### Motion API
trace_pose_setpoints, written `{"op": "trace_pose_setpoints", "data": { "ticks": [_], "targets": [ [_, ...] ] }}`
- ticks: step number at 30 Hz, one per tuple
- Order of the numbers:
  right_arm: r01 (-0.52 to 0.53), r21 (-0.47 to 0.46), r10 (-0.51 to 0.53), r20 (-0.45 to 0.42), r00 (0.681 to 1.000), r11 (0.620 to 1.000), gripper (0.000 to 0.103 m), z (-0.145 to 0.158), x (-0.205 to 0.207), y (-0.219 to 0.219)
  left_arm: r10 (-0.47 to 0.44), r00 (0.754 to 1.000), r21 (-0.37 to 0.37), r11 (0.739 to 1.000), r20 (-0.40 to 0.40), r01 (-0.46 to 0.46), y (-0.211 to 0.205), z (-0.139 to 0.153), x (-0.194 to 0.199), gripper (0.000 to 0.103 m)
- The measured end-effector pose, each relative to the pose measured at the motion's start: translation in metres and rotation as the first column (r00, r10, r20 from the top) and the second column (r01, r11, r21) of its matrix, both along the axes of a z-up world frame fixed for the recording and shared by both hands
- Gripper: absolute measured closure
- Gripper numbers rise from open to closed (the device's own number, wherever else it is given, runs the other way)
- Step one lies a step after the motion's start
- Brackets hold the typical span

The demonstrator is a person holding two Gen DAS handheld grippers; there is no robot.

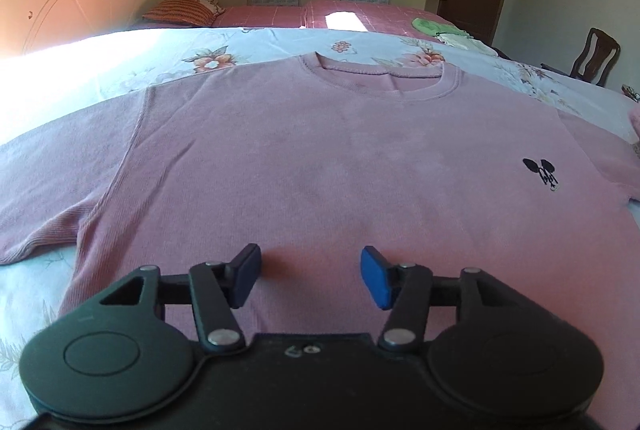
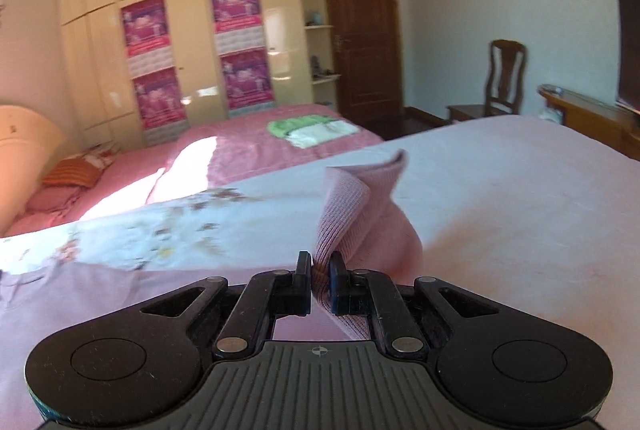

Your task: Fold small clothes

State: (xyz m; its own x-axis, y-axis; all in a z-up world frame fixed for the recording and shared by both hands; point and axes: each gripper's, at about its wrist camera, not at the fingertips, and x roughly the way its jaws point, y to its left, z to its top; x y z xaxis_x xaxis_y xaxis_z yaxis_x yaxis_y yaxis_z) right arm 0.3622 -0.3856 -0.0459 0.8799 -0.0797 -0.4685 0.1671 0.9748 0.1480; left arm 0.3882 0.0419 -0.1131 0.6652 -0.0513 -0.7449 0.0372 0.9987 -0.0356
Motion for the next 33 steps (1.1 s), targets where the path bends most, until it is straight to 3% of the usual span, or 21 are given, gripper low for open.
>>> {"op": "trace_pose_setpoints", "data": {
  "ticks": [2,5,12,16,19,20,21,23,29,31,33],
  "targets": [
    [-0.103,-0.005,0.103,0.002,0.995,0.995,0.095,-0.007,0.002,0.051,0.016,1.0,-0.008,1.0,0.012,-0.016,0.01,0.004,-0.001,0.044],
    [-0.244,-0.017,0.244,-0.016,0.97,0.97,0.095,-0.021,0.011,0.126,0.02,0.999,-0.035,0.999,0.038,-0.018,0.027,0.013,-0.006,0.023],
    [-0.476,-0.072,0.469,-0.093,0.878,0.877,0.095,-0.06,0.018,0.258,0.014,1.0,-0.096,0.995,0.027,-0.012,0.065,0.015,-0.018,0.04],
    [-0.541,-0.097,0.526,-0.143,0.838,0.835,0.095,-0.082,0.026,0.297,0.035,0.999,-0.147,0.989,0.04,-0.029,0.083,0.017,-0.021,0.04],
    [-0.578,-0.109,0.559,-0.162,0.813,0.809,0.095,-0.106,0.041,0.303,0.02,0.999,-0.19,0.982,0.042,-0.012,0.088,0.018,-0.015,0.039],
    [-0.576,-0.133,0.557,-0.158,0.815,0.806,0.088,-0.106,0.041,0.302,0.01,0.999,-0.203,0.979,0.044,-0.001,0.086,0.019,-0.012,0.036],
    [-0.574,-0.132,0.556,-0.15,0.818,0.808,0.067,-0.103,0.046,0.299,-0.003,0.999,-0.215,0.976,0.05,0.014,0.083,0.019,-0.008,0.032],
    [-0.537,-0.122,0.525,-0.114,0.843,0.835,0.054,-0.097,0.04,0.289,-0.037,0.997,-0.245,0.968,0.064,0.051,0.074,0.02,0.003,0.031],
    [-0.345,-0.057,0.338,-0.1,0.936,0.937,0.054,-0.066,0.017,0.228,-0.174,0.984,-0.412,0.895,0.03,0.171,0.01,0.002,0.051,0.041],
    [-0.279,-0.046,0.273,-0.108,0.956,0.959,0.055,-0.063,0.011,0.209,-0.207,0.978,-0.391,0.899,0.024,0.2,-0.017,-0.004,0.062,0.041],
    [-0.221,-0.021,0.217,-0.113,0.97,0.975,0.055,-0.059,0.002,0.19,-0.215,0.977,-0.33,0.923,-0.015,0.198,-0.043,-0.013,0.075,0.041]
  ]
}}
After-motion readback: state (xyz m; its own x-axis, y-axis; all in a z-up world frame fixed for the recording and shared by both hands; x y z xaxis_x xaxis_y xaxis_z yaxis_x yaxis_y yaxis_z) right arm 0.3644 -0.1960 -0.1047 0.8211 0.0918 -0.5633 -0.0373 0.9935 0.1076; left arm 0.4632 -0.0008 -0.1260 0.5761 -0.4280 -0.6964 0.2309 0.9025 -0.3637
